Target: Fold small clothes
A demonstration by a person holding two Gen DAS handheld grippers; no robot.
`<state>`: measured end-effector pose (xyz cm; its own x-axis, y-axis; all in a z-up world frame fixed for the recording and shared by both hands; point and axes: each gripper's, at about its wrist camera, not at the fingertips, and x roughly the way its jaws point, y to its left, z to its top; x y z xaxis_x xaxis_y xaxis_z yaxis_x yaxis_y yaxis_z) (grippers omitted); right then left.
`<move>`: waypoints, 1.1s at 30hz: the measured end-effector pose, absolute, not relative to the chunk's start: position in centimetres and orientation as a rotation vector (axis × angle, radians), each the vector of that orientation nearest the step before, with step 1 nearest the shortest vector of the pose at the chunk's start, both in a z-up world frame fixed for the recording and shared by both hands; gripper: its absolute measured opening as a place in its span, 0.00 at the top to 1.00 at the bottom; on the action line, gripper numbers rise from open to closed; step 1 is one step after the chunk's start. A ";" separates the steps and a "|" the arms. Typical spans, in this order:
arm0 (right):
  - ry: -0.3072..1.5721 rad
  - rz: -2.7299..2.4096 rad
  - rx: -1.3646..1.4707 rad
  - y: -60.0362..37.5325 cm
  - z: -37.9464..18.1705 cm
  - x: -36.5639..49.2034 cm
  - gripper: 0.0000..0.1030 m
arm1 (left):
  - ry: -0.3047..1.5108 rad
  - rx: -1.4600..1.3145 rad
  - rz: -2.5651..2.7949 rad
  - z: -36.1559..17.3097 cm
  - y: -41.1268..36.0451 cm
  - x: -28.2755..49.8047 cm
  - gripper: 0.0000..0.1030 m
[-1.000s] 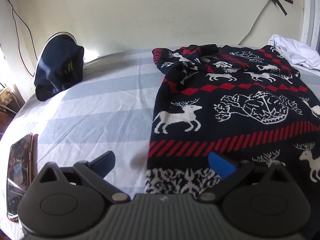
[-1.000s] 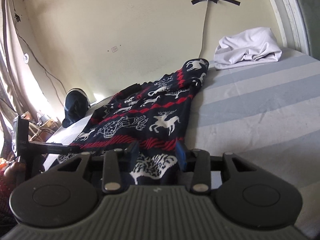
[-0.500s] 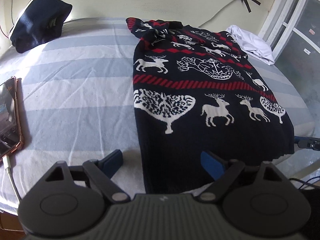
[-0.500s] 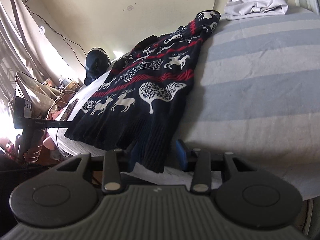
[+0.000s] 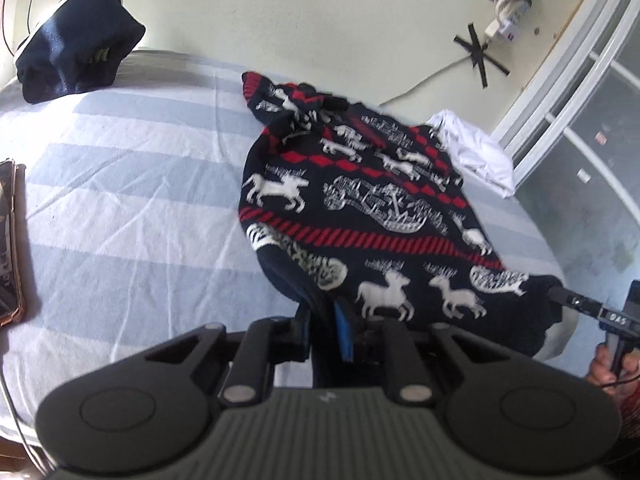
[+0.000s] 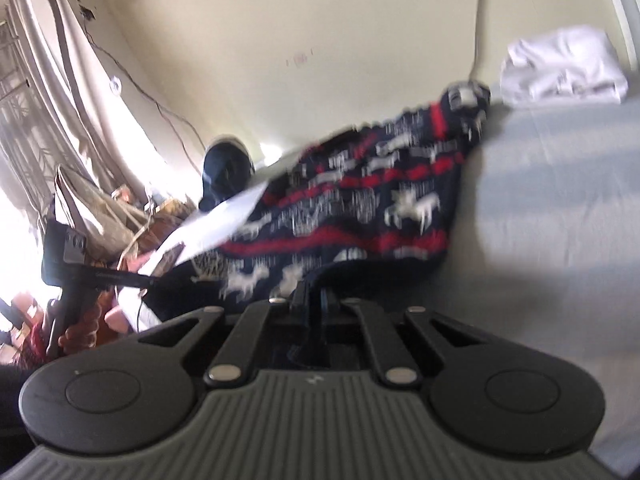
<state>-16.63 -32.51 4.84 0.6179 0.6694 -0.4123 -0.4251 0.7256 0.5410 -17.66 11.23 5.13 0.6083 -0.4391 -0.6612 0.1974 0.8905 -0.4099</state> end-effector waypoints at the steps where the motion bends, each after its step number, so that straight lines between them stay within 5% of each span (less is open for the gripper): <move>1: 0.616 0.640 0.415 -32.7 5.3 -15.8 0.92 | 0.817 -0.343 -0.376 5.9 11.4 -17.0 0.93; 7: 0.523 0.525 0.442 -33.0 7.7 -7.1 0.92 | 0.719 -0.436 -0.308 10.0 11.7 -8.3 0.93; 10: 0.558 0.356 0.388 -31.7 7.4 -1.0 0.88 | 0.726 -0.397 -0.123 9.5 10.0 -1.6 0.81; 12: 0.613 0.166 0.206 -29.5 6.0 2.3 0.64 | 0.817 -0.383 -0.032 7.5 9.4 1.8 0.61; 13: 0.614 0.101 0.114 -28.5 5.6 2.8 0.41 | 0.843 -0.379 -0.002 6.6 9.1 2.5 0.57; 14: 0.601 0.069 0.027 -27.6 5.1 2.9 0.33 | 0.852 -0.370 0.004 5.7 8.9 2.7 0.49; 24: 0.622 0.078 -0.012 -27.7 1.7 3.2 0.29 | 0.789 -0.225 0.140 0.5 8.3 1.7 0.02; 33: 0.642 0.088 0.052 -27.7 0.4 3.9 0.26 | 0.697 -0.143 0.172 -0.6 6.9 1.2 0.00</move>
<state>3.91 -27.69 0.37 0.7975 0.0981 -0.5953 -0.0661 0.9950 0.0754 1.18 6.91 -0.63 0.7538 0.1095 -0.6479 -0.2049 0.9760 -0.0734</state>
